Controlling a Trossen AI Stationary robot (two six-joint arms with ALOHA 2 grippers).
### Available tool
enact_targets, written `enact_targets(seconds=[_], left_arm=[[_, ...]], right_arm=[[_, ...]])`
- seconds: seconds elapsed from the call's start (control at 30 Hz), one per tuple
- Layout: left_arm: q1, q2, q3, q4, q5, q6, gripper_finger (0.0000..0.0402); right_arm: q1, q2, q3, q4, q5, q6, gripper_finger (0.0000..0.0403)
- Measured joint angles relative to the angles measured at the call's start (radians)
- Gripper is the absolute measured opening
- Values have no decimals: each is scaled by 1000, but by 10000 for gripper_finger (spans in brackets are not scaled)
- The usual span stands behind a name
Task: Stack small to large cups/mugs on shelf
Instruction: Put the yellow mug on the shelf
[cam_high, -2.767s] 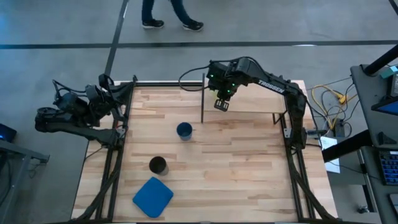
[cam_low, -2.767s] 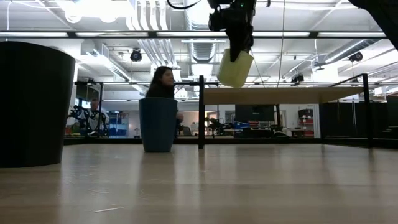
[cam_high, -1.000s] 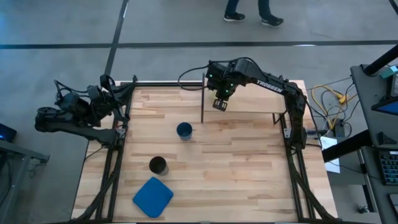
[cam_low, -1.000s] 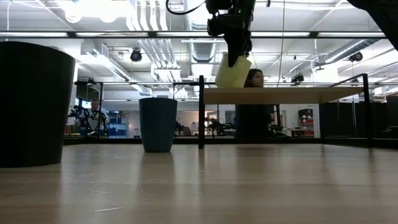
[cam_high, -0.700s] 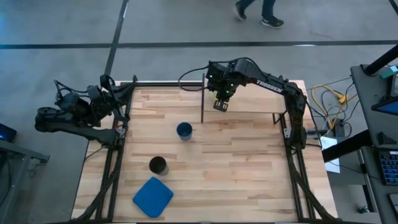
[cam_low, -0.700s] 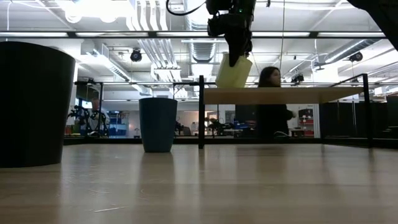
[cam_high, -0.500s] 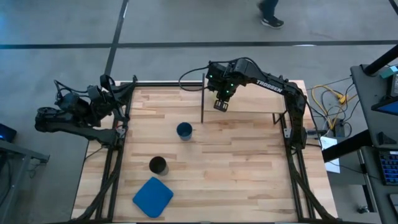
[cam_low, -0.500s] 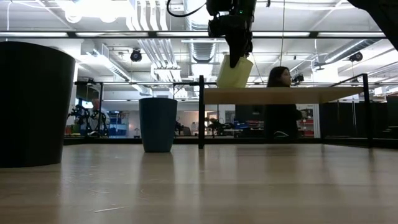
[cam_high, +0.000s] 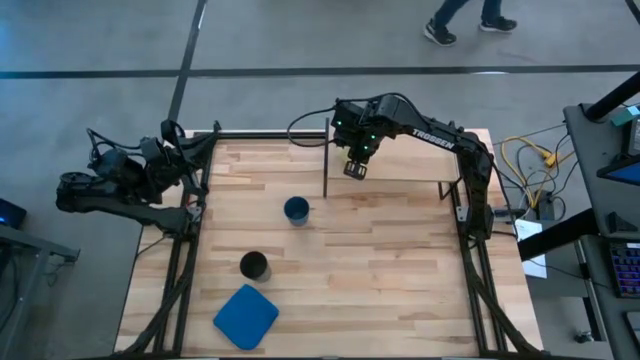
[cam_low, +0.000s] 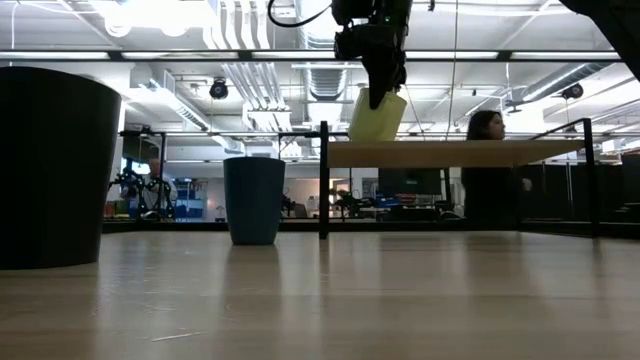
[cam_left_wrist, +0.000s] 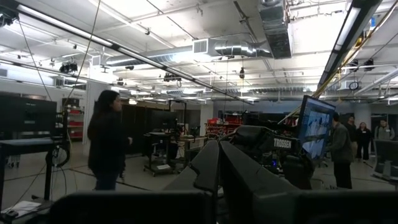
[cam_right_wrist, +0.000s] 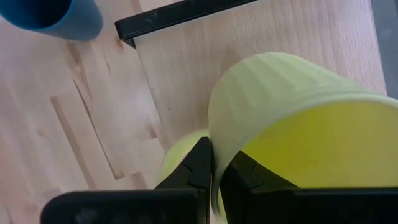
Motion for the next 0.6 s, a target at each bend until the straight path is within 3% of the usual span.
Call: enact_targets(seconds=[0.6], left_arm=[[0, 0, 0, 0, 0, 0, 1]], right_arm=[[0, 0, -6, 18, 1, -19, 13]])
